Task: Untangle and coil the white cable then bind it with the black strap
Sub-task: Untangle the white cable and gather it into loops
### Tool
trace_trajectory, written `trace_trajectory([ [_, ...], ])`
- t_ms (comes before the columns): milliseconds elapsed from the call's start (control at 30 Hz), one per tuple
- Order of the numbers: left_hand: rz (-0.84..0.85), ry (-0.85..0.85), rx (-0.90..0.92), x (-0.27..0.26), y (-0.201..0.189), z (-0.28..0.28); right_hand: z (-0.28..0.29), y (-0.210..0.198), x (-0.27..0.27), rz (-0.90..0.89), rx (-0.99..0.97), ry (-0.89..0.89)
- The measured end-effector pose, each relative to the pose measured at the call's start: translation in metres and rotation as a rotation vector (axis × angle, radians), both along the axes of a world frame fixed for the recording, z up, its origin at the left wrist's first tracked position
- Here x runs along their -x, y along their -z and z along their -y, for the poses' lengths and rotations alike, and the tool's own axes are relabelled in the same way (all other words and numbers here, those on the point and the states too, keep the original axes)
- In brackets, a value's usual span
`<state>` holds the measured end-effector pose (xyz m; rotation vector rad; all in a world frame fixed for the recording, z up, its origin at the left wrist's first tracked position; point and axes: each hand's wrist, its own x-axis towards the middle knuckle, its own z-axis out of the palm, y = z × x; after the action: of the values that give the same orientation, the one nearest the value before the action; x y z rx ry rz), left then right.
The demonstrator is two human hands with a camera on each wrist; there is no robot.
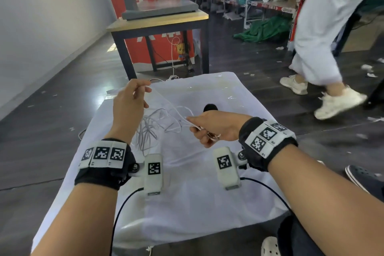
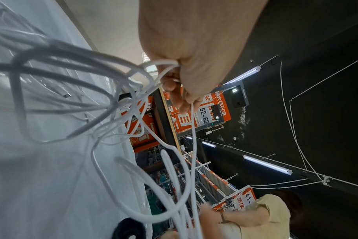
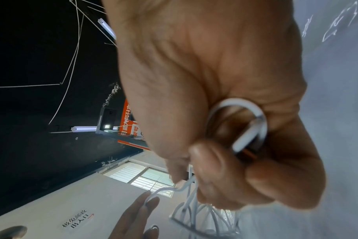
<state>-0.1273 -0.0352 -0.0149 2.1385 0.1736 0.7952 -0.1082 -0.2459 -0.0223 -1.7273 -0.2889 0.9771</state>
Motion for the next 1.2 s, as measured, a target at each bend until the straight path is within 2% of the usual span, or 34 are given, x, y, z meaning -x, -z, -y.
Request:
trace_trajectory([
  [167,0.002,-0.006,-0.014,0.000,0.001,0.000,0.005,-0.007,0.004,0.008,-0.029,-0.193],
  [233,-0.004,0.001,-0.007,0.001,0.001,0.000,0.007,-0.008,0.004,-0.047,-0.131,-0.179],
  [400,-0.141,0.109,-0.079,0.004,-0.004,-0.009,0.012,-0.013,-0.010,-0.145,-0.555,0.167],
  [467,-0.268,0.214,-0.112,0.004,-0.003,-0.008,0.014,-0.017,-0.014,-0.203,-0.692,0.276],
  [567,-0.553,0.394,-0.089,0.009,0.000,-0.001,0.013,-0.020,-0.016,-0.231,-0.787,0.411],
  [700,-0.824,0.494,-0.491,0.018,0.004,-0.001,0.013,-0.015,-0.020,-0.198,-0.807,0.592],
  [767,-0.890,0.489,-0.534,0.020,0.008,-0.004,0.013,-0.013,-0.021,-0.172,-0.817,0.680],
  [933,-0.814,0.203,-0.674,0.016,0.012,-0.019,0.019,-0.015,-0.021,-0.043,-0.820,0.896],
  [967,-0.762,0.162,-0.633,0.015,0.012,-0.021,0.020,-0.016,-0.020,-0.018,-0.810,0.924],
  [1000,-0.700,0.132,-0.516,0.015,0.011,-0.022,0.022,-0.018,-0.018,0.001,-0.800,0.945],
  [1100,-0.493,0.117,0.012,0.011,-0.003,-0.017,0.020,-0.022,-0.013,0.042,-0.765,0.935],
  [1133,-0.427,0.133,0.128,0.010,-0.013,-0.012,0.019,-0.024,-0.011,0.055,-0.738,0.917],
  [1200,-0.322,0.180,0.240,0.008,-0.033,0.004,0.018,-0.027,-0.007,0.085,-0.699,0.882],
])
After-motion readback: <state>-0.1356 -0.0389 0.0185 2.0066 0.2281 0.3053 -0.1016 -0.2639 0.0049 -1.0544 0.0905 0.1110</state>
